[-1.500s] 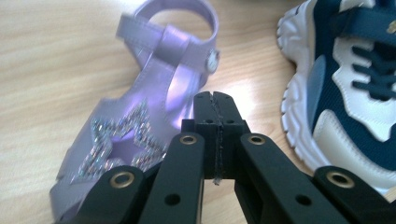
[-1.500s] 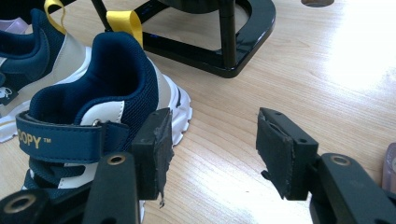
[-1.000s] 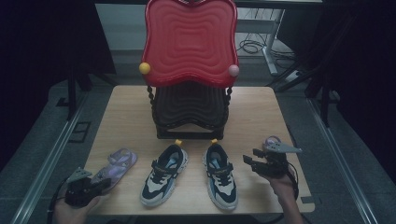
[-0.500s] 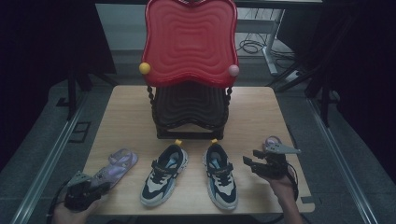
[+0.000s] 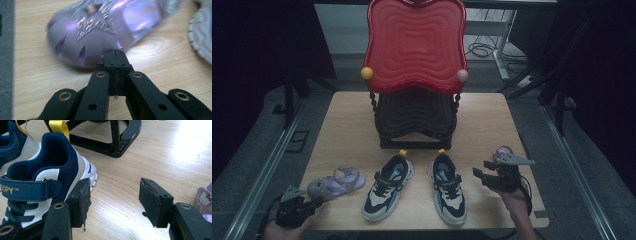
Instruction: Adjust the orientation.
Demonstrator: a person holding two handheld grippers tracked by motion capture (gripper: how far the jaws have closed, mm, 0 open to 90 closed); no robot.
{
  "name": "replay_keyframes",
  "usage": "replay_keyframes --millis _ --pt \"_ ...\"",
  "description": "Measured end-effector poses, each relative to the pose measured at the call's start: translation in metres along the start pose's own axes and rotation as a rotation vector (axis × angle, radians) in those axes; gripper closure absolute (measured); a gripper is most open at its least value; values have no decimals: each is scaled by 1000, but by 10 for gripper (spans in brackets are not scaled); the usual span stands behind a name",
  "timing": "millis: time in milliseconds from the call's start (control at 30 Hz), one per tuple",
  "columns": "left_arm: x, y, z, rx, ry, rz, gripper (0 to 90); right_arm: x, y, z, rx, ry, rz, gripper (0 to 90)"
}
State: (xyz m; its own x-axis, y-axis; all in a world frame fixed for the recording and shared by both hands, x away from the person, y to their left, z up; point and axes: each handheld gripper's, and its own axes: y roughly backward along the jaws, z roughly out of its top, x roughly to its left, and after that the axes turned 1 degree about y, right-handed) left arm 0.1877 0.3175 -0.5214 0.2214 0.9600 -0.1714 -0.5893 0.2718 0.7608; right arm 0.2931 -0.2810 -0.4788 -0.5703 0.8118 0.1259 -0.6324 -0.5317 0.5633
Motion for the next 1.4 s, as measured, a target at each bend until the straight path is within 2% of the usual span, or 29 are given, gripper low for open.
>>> replay_keyframes --millis 467,767,1000,1167,1400 --pt "16 -2 8 -5 40 -24 897 -2 1 -1 -3 -6 -7 432" --pt "24 -2 14 -8 52 -34 895 -1 1 -1 2 -5 -2 432" --pt "29 -4 18 -3 57 -14 898 -1 1 -2 4 -5 -2 433" --pt "29 -5 17 1 59 -17 898 -2 1 -2 4 -9 -4 433" --pt "33 -10 29 5 56 -14 900 -1 -1 -3 10 -5 0 433"
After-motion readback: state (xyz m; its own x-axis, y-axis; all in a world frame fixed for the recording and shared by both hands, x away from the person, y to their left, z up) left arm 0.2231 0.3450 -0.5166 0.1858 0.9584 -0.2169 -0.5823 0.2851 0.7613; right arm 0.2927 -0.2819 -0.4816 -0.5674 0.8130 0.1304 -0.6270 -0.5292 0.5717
